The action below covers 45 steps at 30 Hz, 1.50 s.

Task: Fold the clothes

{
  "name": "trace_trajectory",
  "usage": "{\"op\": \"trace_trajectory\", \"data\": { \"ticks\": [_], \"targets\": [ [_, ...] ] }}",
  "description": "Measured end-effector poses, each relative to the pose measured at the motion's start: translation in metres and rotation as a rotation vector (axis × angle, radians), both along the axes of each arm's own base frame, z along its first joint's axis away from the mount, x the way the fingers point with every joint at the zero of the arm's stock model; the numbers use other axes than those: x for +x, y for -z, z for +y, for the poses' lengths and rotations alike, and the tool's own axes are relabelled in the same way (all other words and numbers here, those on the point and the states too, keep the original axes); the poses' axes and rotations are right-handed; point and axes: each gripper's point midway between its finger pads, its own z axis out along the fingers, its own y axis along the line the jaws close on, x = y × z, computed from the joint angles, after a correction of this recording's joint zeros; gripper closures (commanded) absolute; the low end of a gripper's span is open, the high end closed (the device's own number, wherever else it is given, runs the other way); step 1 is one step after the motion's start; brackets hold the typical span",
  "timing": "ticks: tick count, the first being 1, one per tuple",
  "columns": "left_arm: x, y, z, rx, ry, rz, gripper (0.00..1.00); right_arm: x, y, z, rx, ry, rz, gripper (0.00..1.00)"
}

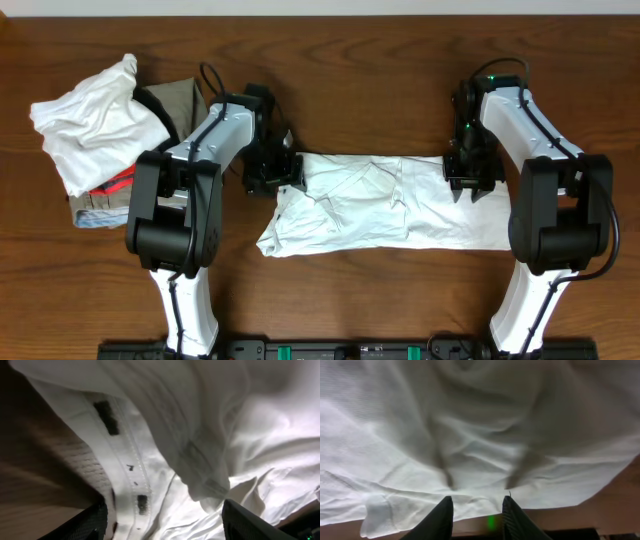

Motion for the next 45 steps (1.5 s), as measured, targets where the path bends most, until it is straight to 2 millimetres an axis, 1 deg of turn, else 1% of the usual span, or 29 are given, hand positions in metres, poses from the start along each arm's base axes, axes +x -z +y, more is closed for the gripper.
{"op": "trace_trajectory", "data": {
  "ticks": [4,5,6,9,11,14,16,18,19,21,22,24,26,28,31,39,42,45],
  "targets": [
    [-0.001,-0.001,-0.003,-0.017,-0.003,0.005,0.26,0.0,0.0,0.001,0.007,0.003,0.001,0.69],
    [-0.001,-0.001,-0.004,-0.023,-0.004,0.007,0.24,0.0,0.0,0.001,0.007,0.003,0.001,0.69],
    [-0.002,-0.002,-0.005,-0.031,-0.005,0.01,0.17,0.0,0.0,0.001,0.007,0.003,0.001,0.69],
    [-0.001,-0.004,-0.007,-0.047,-0.012,0.013,0.08,0.0,0.0,0.002,0.01,0.003,0.002,0.69],
    [0.001,-0.005,-0.004,-0.041,-0.021,0.009,0.05,0.0,0.0,0.002,0.01,0.003,0.001,0.69],
    [0.011,-0.007,0.009,-0.008,-0.045,-0.032,0.04,0.0,0.0,0.002,0.01,0.003,0.002,0.69],
    [0.022,-0.014,0.017,0.003,-0.06,-0.085,0.04,0.0,0.0,0.002,0.01,0.003,0.002,0.69],
    [0.031,-0.028,0.021,0.008,-0.071,-0.145,0.04,0.0,0.0,0.002,0.012,0.004,0.002,0.69],
    [0.033,-0.037,0.02,0.007,-0.074,-0.171,0.05,0.0,0.0,0.003,0.015,0.005,0.001,0.69],
    [0.038,-0.05,0.015,-0.004,-0.075,-0.212,0.05,0.0,0.0,0.004,0.022,0.008,0.0,0.69],
    [0.041,-0.056,0.009,-0.018,-0.077,-0.233,0.05,0.0,0.0,0.005,0.025,0.009,0.0,0.69],
    [0.046,-0.06,-0.005,-0.052,-0.077,-0.258,0.05,0.0,0.0,0.005,0.029,0.011,0.0,0.69],
    [0.049,-0.06,-0.018,-0.081,-0.085,-0.277,0.05,-0.001,0.0,0.006,0.031,0.011,0.003,0.69],
    [0.047,-0.057,-0.028,-0.097,-0.094,-0.27,0.05,-0.001,0.0,0.006,0.031,0.012,0.004,0.69],
    [0.04,-0.048,-0.036,-0.108,-0.116,-0.247,0.05,-0.002,-0.001,0.006,0.031,0.011,0.01,0.69],
    [0.028,-0.03,-0.035,-0.098,-0.16,-0.202,0.05,-0.003,-0.001,0.006,0.032,0.009,0.012,0.7],
    [0.029,-0.028,-0.036,-0.102,-0.168,-0.207,0.05,-0.003,-0.001,0.006,0.032,0.008,0.012,0.7],
    [0.034,-0.027,-0.039,-0.113,-0.174,-0.233,0.05,-0.003,-0.001,0.006,0.032,0.008,0.015,0.7]
  ]
}}
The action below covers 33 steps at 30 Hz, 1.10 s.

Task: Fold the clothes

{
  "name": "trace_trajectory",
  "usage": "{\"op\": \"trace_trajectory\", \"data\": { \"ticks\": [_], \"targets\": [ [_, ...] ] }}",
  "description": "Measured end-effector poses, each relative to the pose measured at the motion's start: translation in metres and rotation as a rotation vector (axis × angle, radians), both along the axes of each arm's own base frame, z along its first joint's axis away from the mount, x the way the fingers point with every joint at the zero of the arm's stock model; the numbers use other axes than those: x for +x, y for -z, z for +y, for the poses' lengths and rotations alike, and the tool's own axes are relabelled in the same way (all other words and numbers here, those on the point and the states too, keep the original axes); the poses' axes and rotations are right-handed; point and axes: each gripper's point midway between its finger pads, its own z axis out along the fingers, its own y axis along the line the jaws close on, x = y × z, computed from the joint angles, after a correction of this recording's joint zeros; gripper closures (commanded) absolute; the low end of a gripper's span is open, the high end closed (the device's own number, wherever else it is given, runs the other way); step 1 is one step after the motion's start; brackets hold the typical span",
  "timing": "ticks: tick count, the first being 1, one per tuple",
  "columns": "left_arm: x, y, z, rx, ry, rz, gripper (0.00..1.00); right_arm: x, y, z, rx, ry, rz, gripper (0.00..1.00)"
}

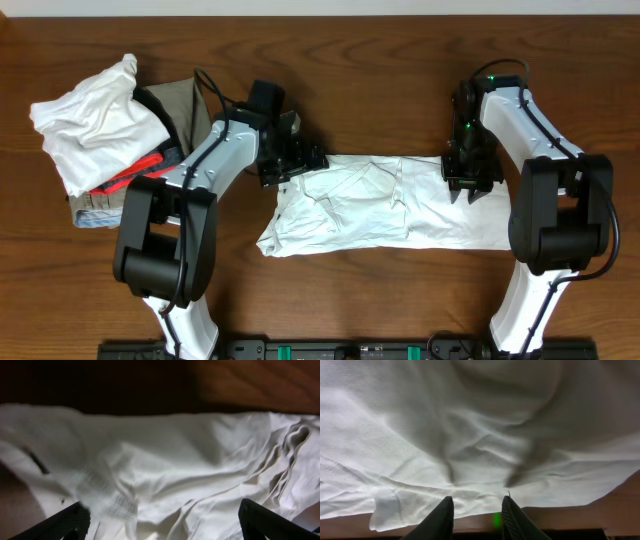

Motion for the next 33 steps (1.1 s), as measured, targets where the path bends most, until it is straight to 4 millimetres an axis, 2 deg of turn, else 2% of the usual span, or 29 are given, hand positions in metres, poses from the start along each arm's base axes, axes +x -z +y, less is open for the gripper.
{"op": "trace_trajectory", "data": {
  "ticks": [5,9,15,17,18,19,23,33],
  "targets": [
    [-0.002,0.005,-0.009,-0.01,0.0,-0.013,0.06,-0.001,0.0,0.0,0.0,0.0,0.004,0.71],
    [-0.005,0.008,-0.017,-0.014,0.003,-0.011,0.16,-0.002,-0.001,0.0,-0.001,0.0,0.008,0.72],
    [-0.007,0.008,-0.018,-0.016,-0.002,-0.002,0.69,-0.003,-0.001,0.0,-0.001,0.0,0.013,0.73],
    [-0.008,0.009,-0.018,-0.014,-0.006,0.004,0.81,-0.003,-0.001,0.0,-0.001,0.0,0.013,0.73],
    [-0.009,0.009,-0.017,-0.012,-0.004,0.007,0.91,-0.003,-0.001,0.0,-0.001,-0.001,0.013,0.73],
    [-0.01,0.009,-0.017,-0.011,-0.005,0.015,0.94,-0.003,-0.001,0.0,0.0,-0.003,0.013,0.72],
    [-0.02,0.012,-0.013,0.012,-0.001,0.055,0.94,-0.003,-0.001,0.0,0.001,-0.006,0.013,0.73],
    [-0.06,0.016,0.001,0.072,-0.002,0.228,0.94,-0.003,-0.001,0.0,0.003,-0.011,0.013,0.72]
  ]
}}
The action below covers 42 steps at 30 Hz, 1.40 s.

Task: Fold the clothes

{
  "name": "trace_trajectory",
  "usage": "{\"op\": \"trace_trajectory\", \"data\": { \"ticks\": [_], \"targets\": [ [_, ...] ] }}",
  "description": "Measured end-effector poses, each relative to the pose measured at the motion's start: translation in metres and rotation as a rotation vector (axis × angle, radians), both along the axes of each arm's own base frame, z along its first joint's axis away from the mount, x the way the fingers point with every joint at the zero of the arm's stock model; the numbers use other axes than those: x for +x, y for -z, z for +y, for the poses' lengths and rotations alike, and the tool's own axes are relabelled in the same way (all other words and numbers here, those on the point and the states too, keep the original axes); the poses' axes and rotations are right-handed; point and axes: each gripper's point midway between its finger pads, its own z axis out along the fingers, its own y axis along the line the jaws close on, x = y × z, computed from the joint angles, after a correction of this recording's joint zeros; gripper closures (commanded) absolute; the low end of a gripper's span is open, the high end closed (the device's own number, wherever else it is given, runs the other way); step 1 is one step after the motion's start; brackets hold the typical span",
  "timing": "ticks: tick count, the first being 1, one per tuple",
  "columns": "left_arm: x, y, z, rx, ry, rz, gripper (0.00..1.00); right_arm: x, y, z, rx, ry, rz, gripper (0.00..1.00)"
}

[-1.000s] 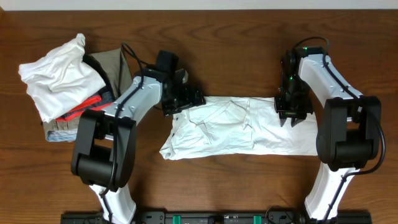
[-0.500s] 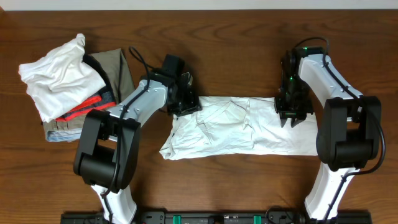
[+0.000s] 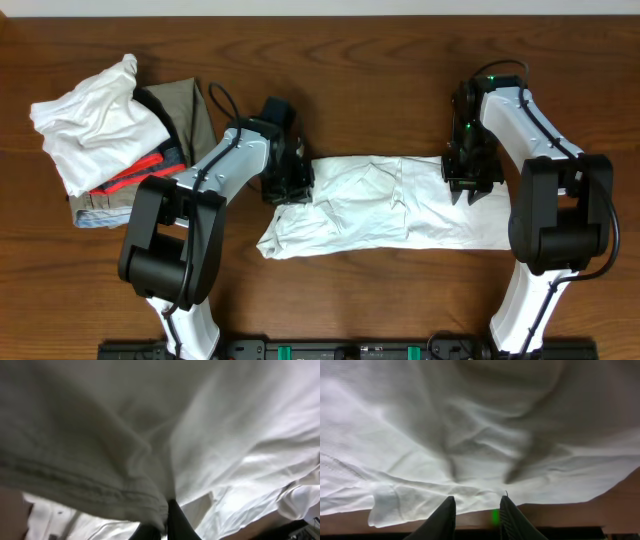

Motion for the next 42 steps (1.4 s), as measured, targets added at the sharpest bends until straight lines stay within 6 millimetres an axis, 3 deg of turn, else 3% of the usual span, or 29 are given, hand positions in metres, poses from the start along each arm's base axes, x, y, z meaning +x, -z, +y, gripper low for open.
{"op": "trace_trajectory", "data": {
  "ticks": [5,16,17,18,20,21,26,32,42],
  "targets": [
    [-0.021,-0.001,0.007,0.031,0.0,0.09,0.94,0.0,0.0,0.0,0.0,-0.001,0.0,0.72],
    [-0.041,-0.006,0.011,0.042,-0.001,0.183,0.94,0.002,0.001,0.0,0.002,-0.003,-0.008,0.72],
    [-0.042,-0.007,0.009,0.031,-0.003,0.192,0.91,0.002,0.001,0.0,0.001,-0.003,-0.008,0.72],
    [-0.044,-0.008,0.008,0.024,-0.004,0.202,0.83,0.002,0.001,0.0,0.002,-0.003,-0.008,0.72],
    [-0.047,-0.01,0.008,0.018,-0.003,0.217,0.5,0.002,0.001,0.0,0.001,-0.003,-0.008,0.71],
    [-0.048,-0.01,0.008,0.019,-0.004,0.223,0.43,0.002,0.001,0.0,0.001,-0.003,-0.008,0.72],
    [-0.055,-0.011,0.012,0.04,-0.004,0.251,0.37,0.002,0.001,0.0,0.001,-0.003,-0.007,0.72],
    [-0.051,-0.005,0.021,0.099,0.003,0.221,0.45,0.002,0.001,0.0,0.002,-0.004,-0.007,0.71],
    [-0.037,0.004,0.039,0.204,0.01,0.147,0.34,0.002,0.001,0.0,0.002,-0.006,-0.008,0.71]
  ]
}}
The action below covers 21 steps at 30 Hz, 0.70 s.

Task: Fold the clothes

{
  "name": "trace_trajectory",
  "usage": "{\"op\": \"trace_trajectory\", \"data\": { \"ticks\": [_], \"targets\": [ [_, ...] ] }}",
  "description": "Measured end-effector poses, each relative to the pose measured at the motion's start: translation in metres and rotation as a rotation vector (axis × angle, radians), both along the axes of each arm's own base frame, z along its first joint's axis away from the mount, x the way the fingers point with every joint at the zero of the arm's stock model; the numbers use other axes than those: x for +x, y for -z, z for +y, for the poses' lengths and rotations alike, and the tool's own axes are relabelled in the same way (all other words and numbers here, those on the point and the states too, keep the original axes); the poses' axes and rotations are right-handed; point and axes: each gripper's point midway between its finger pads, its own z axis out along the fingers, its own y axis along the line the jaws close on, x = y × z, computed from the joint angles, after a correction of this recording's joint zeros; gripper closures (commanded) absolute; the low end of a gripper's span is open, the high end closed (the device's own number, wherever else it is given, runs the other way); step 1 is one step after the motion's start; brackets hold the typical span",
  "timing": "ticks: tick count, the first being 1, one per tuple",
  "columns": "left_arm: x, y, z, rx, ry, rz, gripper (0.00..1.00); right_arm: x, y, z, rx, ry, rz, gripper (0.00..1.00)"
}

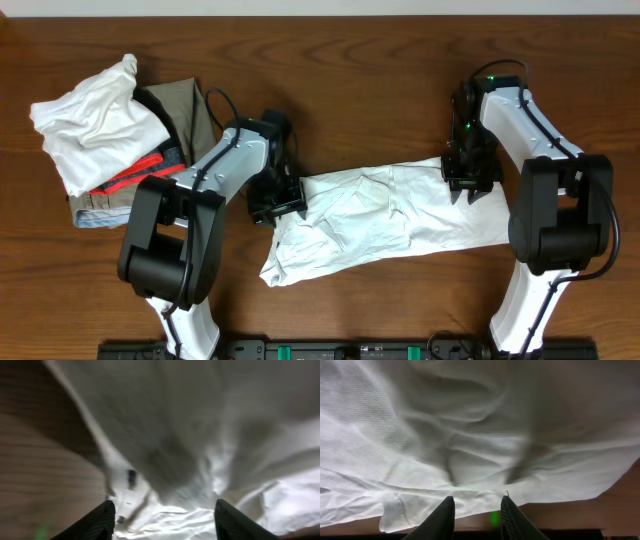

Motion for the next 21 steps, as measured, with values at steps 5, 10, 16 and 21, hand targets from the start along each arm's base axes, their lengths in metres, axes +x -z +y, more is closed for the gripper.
{"op": "trace_trajectory", "data": {
  "ticks": [5,10,16,21],
  "targets": [
    [0.0017,0.0019,0.0063,0.036,0.007,-0.012,0.22,0.0,0.0,0.0,0.0,0.0,0.0,0.71],
    [0.0061,0.004,0.007,0.043,0.006,-0.033,0.21,-0.0002,-0.0001,0.0,0.0,0.0,0.001,0.71],
    [0.0059,0.0102,0.0075,0.041,0.01,-0.045,0.2,-0.0003,-0.0001,0.0,0.0,0.0,0.001,0.71],
    [0.0084,0.01,0.0023,0.005,0.029,-0.059,0.21,-0.0028,-0.0012,-0.0002,0.0,-0.001,0.012,0.71]
  ]
}}
